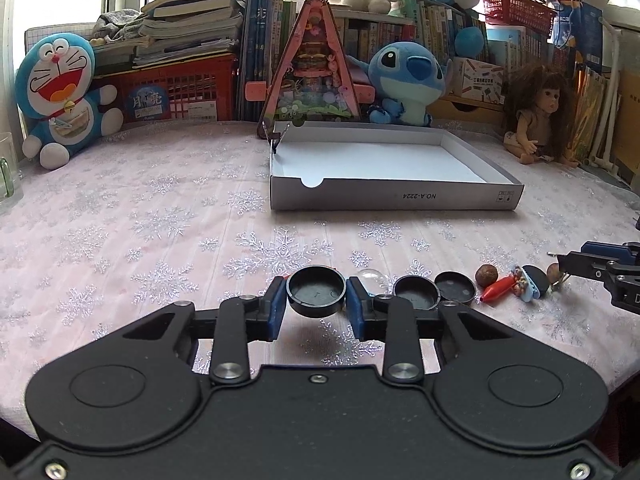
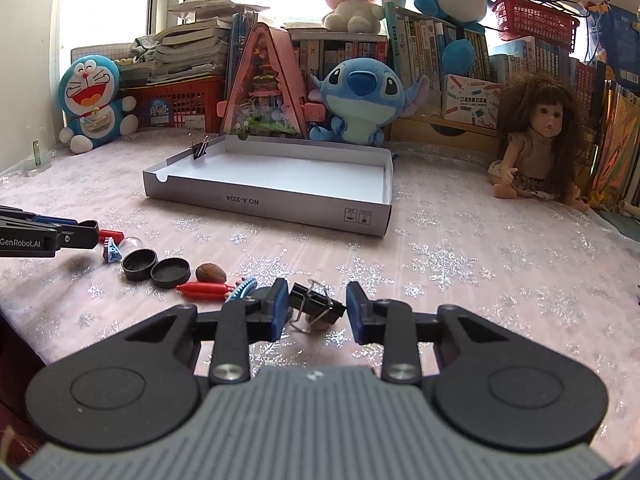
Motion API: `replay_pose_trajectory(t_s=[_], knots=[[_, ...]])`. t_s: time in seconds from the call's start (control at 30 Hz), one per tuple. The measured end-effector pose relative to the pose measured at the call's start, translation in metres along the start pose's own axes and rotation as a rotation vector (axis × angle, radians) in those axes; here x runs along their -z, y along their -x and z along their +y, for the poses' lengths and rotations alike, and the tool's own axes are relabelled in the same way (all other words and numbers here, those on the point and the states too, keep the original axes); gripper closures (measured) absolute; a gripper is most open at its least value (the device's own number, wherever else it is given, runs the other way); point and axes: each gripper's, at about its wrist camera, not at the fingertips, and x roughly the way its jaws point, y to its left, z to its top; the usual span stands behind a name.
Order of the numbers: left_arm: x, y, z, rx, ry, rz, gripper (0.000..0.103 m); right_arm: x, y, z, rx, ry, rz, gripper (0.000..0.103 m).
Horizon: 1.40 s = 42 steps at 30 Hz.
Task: Organize rigid objects
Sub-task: 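Carry the black lid with the left gripper while the right gripper carries the binder clip into the tray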
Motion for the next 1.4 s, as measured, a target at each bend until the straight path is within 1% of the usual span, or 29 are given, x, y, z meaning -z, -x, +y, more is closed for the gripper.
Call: replay_pose_trajectory(t_s=[0.2, 0.33, 0.37, 0.4, 0.57, 0.6, 0.63, 0.7, 0.87, 1.0, 1.03, 1.07, 1.1, 1.13, 1.23, 1.4], knots=[[-0.005, 0.001, 0.001, 0.004, 0.013, -0.003, 0.073, 0.0, -0.003, -0.004, 0.016, -0.025, 0.016, 0.068], [-0.007, 0.0, 0.001, 0.004, 0.013, -0.005, 0.073, 0.001, -0.005, -0.007, 0.01, -0.054, 0.032, 0.068], [-0.007, -0.001, 0.001, 0.005, 0.013, -0.003, 0.073, 0.002, -0.007, -0.008, 0.006, -0.073, 0.044, 0.067], [-0.007, -0.001, 0.001, 0.006, 0.013, -0.002, 0.073, 0.003, -0.009, -0.01, 0.002, -0.091, 0.053, 0.063], [-0.006, -0.002, -0.001, 0.007, 0.01, 0.005, 0.073, 0.01, -0.016, -0.017, -0.01, -0.176, 0.088, 0.062], [-0.006, -0.002, -0.001, 0.007, 0.011, 0.005, 0.073, 0.01, -0.017, -0.017, -0.011, -0.181, 0.092, 0.059], [-0.006, -0.002, -0.001, 0.007, 0.011, 0.005, 0.073, 0.011, -0.017, -0.017, -0.011, -0.183, 0.093, 0.048], [-0.006, -0.002, -0.001, 0.007, 0.01, 0.006, 0.073, 0.011, -0.017, -0.017, -0.018, -0.188, 0.09, 0.042], [-0.005, -0.005, 0.0, 0.007, 0.009, 0.014, 0.073, 0.01, -0.018, -0.011, 0.03, -0.124, 0.087, 0.041], [-0.004, -0.007, 0.0, 0.008, 0.009, 0.018, 0.073, 0.009, -0.019, -0.01, 0.006, -0.094, 0.083, 0.041], [-0.004, -0.007, 0.0, 0.008, 0.008, 0.018, 0.073, 0.008, -0.019, -0.008, 0.002, -0.081, 0.079, 0.043], [-0.004, -0.007, -0.001, 0.009, 0.008, 0.017, 0.073, 0.006, -0.019, -0.007, -0.002, -0.07, 0.075, 0.05], [-0.005, -0.007, -0.001, 0.009, 0.008, 0.016, 0.073, 0.005, -0.018, -0.006, -0.007, -0.061, 0.071, 0.066], [-0.005, -0.007, -0.001, 0.009, 0.008, 0.014, 0.073, 0.003, -0.018, -0.005, -0.006, -0.056, 0.069, 0.079], [-0.006, -0.007, 0.0, 0.009, 0.006, 0.009, 0.073, 0.001, -0.016, -0.006, 0.005, -0.057, 0.057, 0.083], [-0.01, -0.008, 0.0, 0.011, 0.005, 0.002, 0.073, -0.001, -0.013, -0.011, 0.0, -0.081, 0.045, 0.084]])
